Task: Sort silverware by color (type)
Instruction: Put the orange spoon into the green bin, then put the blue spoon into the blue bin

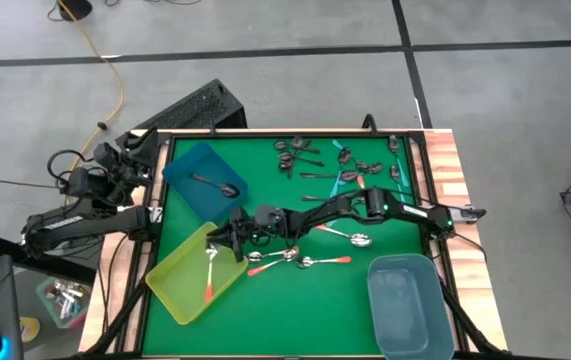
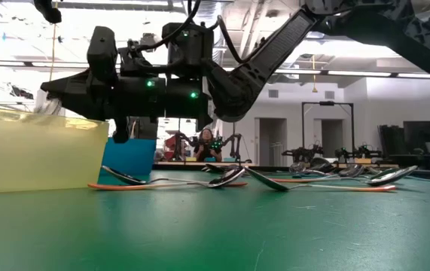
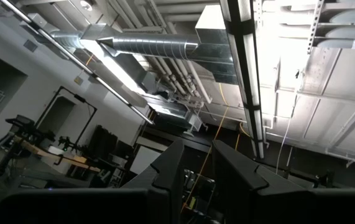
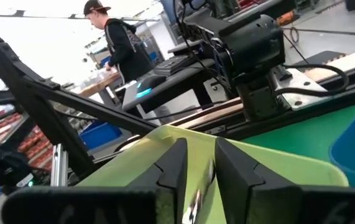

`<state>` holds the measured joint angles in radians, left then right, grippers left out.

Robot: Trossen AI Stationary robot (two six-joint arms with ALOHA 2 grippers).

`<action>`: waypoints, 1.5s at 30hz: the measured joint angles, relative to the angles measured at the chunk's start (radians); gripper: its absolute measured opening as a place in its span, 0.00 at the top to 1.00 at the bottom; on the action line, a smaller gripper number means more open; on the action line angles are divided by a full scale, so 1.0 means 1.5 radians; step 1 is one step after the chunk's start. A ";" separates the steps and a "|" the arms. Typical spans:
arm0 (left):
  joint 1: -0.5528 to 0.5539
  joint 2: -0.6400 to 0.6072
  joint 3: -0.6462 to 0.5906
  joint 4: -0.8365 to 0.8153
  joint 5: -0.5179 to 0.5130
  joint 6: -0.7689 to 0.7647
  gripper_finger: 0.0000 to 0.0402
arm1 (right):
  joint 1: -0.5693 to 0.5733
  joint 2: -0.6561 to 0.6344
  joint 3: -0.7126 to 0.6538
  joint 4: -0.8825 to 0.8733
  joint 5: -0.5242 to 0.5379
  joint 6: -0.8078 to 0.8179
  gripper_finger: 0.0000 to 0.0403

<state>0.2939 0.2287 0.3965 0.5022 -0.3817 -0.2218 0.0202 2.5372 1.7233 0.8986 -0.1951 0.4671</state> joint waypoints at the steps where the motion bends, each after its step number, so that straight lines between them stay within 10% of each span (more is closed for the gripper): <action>1: 0.000 0.000 0.000 0.000 0.000 0.000 0.83 | -0.004 0.000 0.000 0.001 -0.008 -0.001 0.74; 12: 0.000 0.000 0.000 0.000 0.000 -0.003 0.83 | -0.092 -0.075 0.001 -0.059 -0.179 0.010 0.68; 21: 0.000 0.000 0.000 0.000 0.030 -0.060 0.83 | -0.184 -0.247 0.001 -0.345 -0.344 -0.084 0.69; 33: 0.000 0.010 0.000 -0.070 0.016 -0.091 0.83 | -0.291 -0.540 0.001 -0.988 -0.289 -0.336 0.69; 45: 0.000 0.054 0.000 -0.062 -0.013 -0.139 0.83 | -0.349 -0.766 0.001 -1.384 -0.126 -0.395 0.69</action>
<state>0.2943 0.3097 0.3965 0.4098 -0.4012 -0.4310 -0.5036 1.3887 1.7245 -1.1769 -0.3848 -0.1249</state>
